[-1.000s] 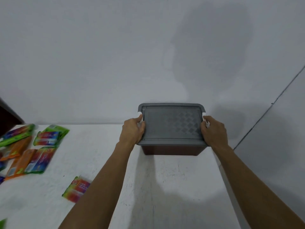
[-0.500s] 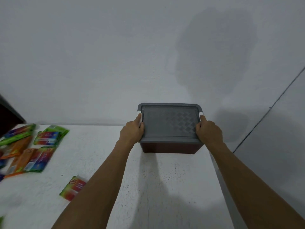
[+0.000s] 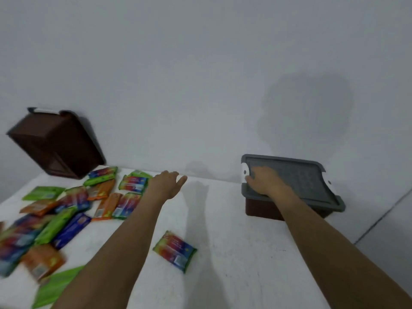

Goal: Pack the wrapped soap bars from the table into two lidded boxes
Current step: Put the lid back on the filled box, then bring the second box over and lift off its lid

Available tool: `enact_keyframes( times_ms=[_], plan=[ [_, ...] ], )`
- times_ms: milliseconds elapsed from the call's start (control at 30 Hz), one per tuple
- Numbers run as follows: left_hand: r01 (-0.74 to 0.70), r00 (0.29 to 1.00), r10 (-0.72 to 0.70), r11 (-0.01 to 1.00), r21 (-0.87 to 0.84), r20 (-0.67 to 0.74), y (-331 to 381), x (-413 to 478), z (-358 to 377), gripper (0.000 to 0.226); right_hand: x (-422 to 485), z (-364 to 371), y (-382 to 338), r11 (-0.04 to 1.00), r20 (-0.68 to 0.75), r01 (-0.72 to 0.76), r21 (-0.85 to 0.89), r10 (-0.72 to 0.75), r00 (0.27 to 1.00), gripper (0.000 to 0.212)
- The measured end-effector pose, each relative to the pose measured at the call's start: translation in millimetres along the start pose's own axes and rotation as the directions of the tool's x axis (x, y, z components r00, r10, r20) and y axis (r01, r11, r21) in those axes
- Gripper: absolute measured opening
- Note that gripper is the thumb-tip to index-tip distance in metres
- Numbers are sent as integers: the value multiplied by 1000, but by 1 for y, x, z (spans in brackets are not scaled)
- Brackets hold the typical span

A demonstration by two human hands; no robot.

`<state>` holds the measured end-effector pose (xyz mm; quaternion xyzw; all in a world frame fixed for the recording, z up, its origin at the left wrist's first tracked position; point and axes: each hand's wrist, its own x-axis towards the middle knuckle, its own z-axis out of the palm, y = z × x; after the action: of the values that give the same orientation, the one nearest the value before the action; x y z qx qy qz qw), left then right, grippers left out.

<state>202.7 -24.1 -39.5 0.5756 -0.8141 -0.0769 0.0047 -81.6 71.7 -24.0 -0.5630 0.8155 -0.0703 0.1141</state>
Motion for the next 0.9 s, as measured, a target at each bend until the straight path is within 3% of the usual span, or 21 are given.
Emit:
enact_keyframes(
  times_ms=[133, 500, 733, 900],
  plan=[
    [75, 997, -73, 996, 46, -30, -107, 7, -38, 55, 29, 13, -113, 995, 71, 82, 49, -86, 994, 62],
    [388, 900, -396, 918, -80, -181, -384, 38, -111, 59, 115, 26, -391, 941, 24, 329, 76, -332, 943, 58],
    [463, 841, -491, 871, -164, -229, -474, 76, -124, 65, 165, 39, -518, 880, -6, 447, 160, -452, 892, 57],
    [453, 829, -514, 848, -274, -221, -500, 106, -125, 73, 190, 47, -578, 843, -7, 433, 319, -455, 891, 57]
  ],
)
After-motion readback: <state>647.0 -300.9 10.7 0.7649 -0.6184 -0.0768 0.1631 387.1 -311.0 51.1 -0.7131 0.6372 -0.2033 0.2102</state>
